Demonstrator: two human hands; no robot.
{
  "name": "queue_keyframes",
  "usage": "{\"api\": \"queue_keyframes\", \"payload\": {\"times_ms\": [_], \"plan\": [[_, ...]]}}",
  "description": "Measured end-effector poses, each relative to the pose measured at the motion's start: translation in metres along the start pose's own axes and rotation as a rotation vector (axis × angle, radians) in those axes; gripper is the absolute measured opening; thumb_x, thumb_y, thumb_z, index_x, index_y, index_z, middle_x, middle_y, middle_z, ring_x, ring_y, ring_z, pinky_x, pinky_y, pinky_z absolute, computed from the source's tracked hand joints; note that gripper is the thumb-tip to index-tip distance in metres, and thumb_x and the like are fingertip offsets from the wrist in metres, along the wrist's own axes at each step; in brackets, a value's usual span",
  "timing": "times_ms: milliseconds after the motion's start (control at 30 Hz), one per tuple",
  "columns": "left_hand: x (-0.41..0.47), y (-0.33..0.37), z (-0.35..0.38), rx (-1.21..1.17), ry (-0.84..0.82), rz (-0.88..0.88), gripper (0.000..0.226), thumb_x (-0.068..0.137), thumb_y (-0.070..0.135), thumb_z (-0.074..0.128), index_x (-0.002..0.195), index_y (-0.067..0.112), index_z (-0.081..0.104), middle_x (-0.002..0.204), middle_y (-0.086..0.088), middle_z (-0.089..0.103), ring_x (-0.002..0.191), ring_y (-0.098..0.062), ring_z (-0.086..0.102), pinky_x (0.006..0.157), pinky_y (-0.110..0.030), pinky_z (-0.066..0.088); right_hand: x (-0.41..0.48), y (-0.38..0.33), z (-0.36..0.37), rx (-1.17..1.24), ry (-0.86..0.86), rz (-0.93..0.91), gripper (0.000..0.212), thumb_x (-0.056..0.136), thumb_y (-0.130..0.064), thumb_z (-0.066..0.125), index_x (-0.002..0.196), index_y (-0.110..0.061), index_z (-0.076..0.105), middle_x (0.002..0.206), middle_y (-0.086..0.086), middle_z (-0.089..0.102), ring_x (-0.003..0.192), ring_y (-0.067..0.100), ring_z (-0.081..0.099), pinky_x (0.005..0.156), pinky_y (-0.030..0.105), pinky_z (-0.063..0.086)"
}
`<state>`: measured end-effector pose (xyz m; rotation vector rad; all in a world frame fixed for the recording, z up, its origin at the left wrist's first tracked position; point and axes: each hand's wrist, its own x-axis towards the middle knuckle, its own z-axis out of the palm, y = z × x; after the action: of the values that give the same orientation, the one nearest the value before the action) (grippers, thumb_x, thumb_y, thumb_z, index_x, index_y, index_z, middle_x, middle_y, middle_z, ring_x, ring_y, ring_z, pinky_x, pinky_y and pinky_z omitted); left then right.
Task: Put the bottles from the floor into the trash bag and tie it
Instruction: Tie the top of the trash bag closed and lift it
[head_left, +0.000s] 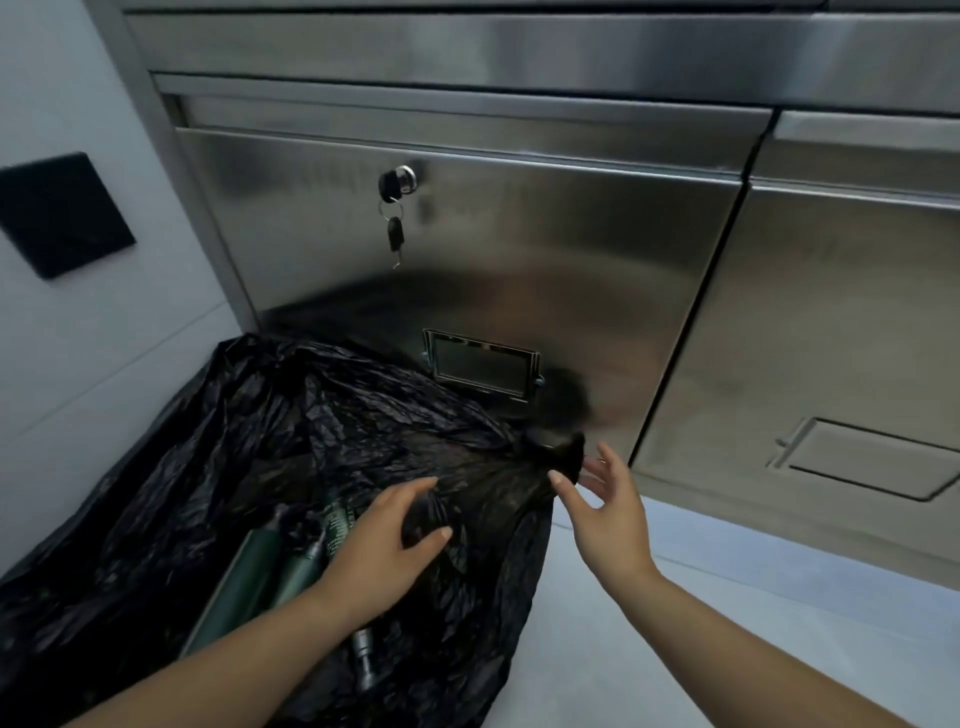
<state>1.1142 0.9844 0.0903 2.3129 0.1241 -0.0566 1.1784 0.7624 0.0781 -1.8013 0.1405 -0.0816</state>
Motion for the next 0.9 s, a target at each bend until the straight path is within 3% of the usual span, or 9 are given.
{"api": "queue_keyframes", "payload": {"times_ms": [133,200,367,533,633,733,800,900], "plan": [[0.002,-0.003,-0.017,-0.175,-0.001,-0.118,0.053,0.085,0.044,0.06,0.133,0.045,0.036,0.134,0.02,0.04,0.112,-0.002,0.043,0.096,-0.025,0.038,0.0,-0.015,0.013,-0.055,-0.034,-0.107,0.017,0.081,-0.021,0.071,0.092,-0.032,0.064,0.088,-0.014,0.068,0.084,-0.003,0.061,0.07,0.009,0.045],[0.003,0.002,-0.028,-0.261,-0.018,-0.12,0.051,0.086,0.043,0.059,0.131,0.047,0.037,0.131,0.023,0.04,0.113,-0.002,0.046,0.098,-0.027,0.04,-0.006,-0.029,0.02,-0.049,-0.104,-0.15,0.012,0.08,-0.022,0.072,0.084,-0.033,0.068,0.082,-0.013,0.071,0.08,-0.006,0.061,0.066,0.004,0.042],[0.001,0.026,-0.069,-0.457,0.039,0.011,0.034,0.085,0.036,0.062,0.112,0.051,0.049,0.123,0.022,0.05,0.1,0.011,0.058,0.075,-0.007,0.048,-0.029,-0.072,0.049,-0.084,-0.257,-0.325,0.013,0.076,-0.022,0.075,0.079,-0.034,0.071,0.082,-0.022,0.068,0.081,-0.005,0.062,0.069,0.003,0.041],[-0.005,0.023,-0.103,-0.552,0.12,0.035,0.039,0.081,0.037,0.065,0.118,0.043,0.054,0.121,0.018,0.053,0.093,0.009,0.062,0.068,-0.01,0.05,-0.056,-0.1,0.089,-0.143,-0.371,-0.497,0.017,0.075,-0.02,0.077,0.082,-0.034,0.072,0.079,-0.015,0.069,0.08,-0.001,0.062,0.07,0.007,0.042],[-0.008,0.008,-0.114,-0.585,0.164,0.018,0.036,0.082,0.023,0.068,0.117,0.031,0.06,0.121,0.004,0.06,0.106,-0.007,0.062,0.082,-0.025,0.053,-0.071,-0.106,0.115,-0.132,-0.428,-0.522,0.016,0.074,-0.02,0.077,0.083,-0.032,0.073,0.081,-0.015,0.069,0.081,0.0,0.063,0.072,0.009,0.044],[-0.014,-0.009,-0.129,-0.618,0.225,0.005,0.021,0.084,0.014,0.066,0.093,0.032,0.07,0.105,0.0,0.07,0.091,-0.008,0.067,0.063,-0.025,0.055,-0.079,-0.11,0.132,-0.156,-0.347,-0.593,0.028,0.07,-0.028,0.08,0.093,-0.038,0.067,0.09,-0.02,0.063,0.089,0.001,0.059,0.076,0.011,0.043],[-0.018,-0.019,-0.142,-0.617,0.263,-0.009,0.021,0.084,0.012,0.066,0.083,0.032,0.072,0.095,0.002,0.072,0.078,-0.005,0.069,0.057,-0.023,0.053,-0.078,-0.113,0.141,-0.275,-0.32,-0.649,0.053,0.066,-0.045,0.078,0.114,-0.038,0.056,0.113,-0.022,0.049,0.108,-0.005,0.046,0.089,0.01,0.036],[-0.026,-0.034,-0.159,-0.593,0.306,-0.007,0.026,0.083,0.01,0.067,0.075,0.034,0.072,0.085,0.007,0.073,0.075,-0.006,0.068,0.066,-0.025,0.052,-0.078,-0.114,0.164,-0.442,-0.587,-0.645,0.094,0.066,-0.065,0.066,0.143,-0.034,0.024,0.139,-0.029,0.025,0.13,-0.015,0.014,0.11,0.014,0.009]]}}
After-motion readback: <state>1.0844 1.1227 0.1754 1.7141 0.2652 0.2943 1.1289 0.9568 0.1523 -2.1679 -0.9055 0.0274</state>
